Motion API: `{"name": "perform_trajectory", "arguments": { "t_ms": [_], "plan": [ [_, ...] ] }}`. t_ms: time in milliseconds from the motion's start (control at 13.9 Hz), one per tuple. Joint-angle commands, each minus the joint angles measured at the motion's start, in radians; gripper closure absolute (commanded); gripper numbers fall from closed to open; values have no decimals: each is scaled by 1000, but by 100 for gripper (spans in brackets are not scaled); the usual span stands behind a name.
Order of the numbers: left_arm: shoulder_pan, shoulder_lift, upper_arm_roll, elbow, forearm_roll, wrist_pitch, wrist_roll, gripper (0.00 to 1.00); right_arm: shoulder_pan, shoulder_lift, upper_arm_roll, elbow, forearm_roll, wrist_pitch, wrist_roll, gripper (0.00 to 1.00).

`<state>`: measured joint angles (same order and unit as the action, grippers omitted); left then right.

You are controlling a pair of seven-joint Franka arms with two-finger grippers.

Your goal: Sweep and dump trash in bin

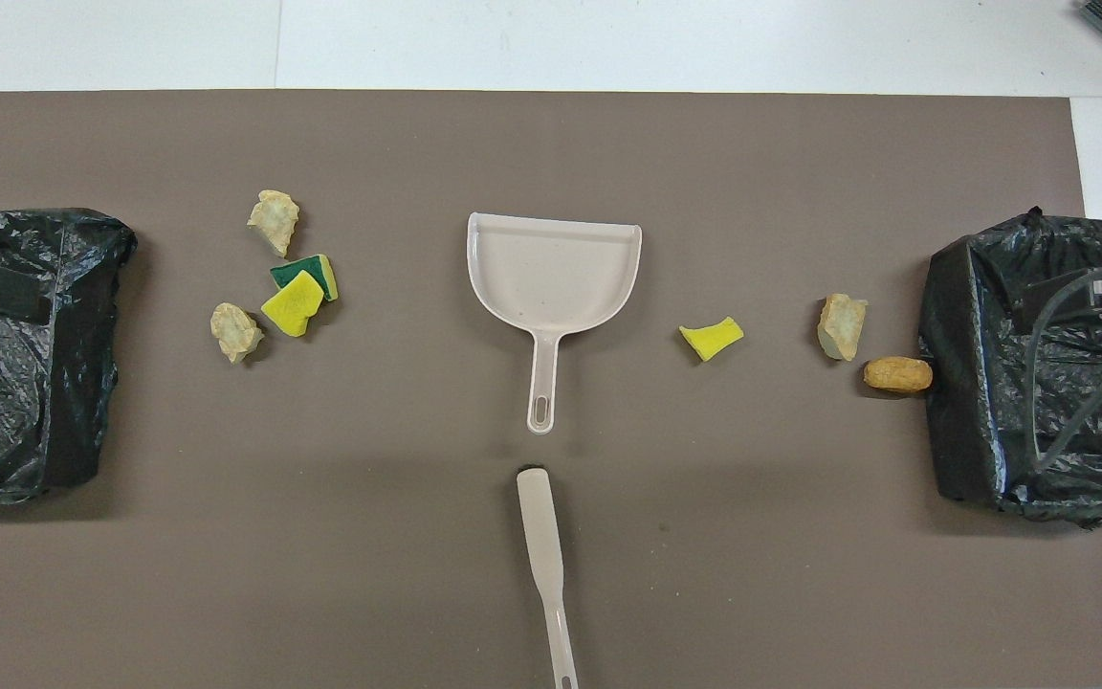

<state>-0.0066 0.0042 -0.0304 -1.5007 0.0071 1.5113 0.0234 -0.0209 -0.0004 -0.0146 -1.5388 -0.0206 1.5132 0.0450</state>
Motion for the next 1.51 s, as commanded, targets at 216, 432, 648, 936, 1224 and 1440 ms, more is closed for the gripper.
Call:
{"name": "perform_trajectory", "arguments": {
  "t_ms": [216,432,648,936,1224,1440],
  "plan": [
    [-7,-18,0,-24,8,-6,0,0,-10,-23,7,-23,5,-4,-36,0],
    [-7,-29,0,-38,8,-6,4,0,-2,16,10,-9,4,-10,-37,0],
    [-9,-33,0,-47,8,-5,1,0,16,72,16,2,16,4,-37,0],
    [-10,-43,0,-62,7,-16,1,0,77,144,36,0,22,94,11,0],
    [-51,-90,-2,-122,4,-32,-8,0,176,212,38,-1,60,195,145,0],
    [-91,-144,-3,-203,2,-31,-42,0,254,264,36,-9,80,283,268,0]
  ]
}}
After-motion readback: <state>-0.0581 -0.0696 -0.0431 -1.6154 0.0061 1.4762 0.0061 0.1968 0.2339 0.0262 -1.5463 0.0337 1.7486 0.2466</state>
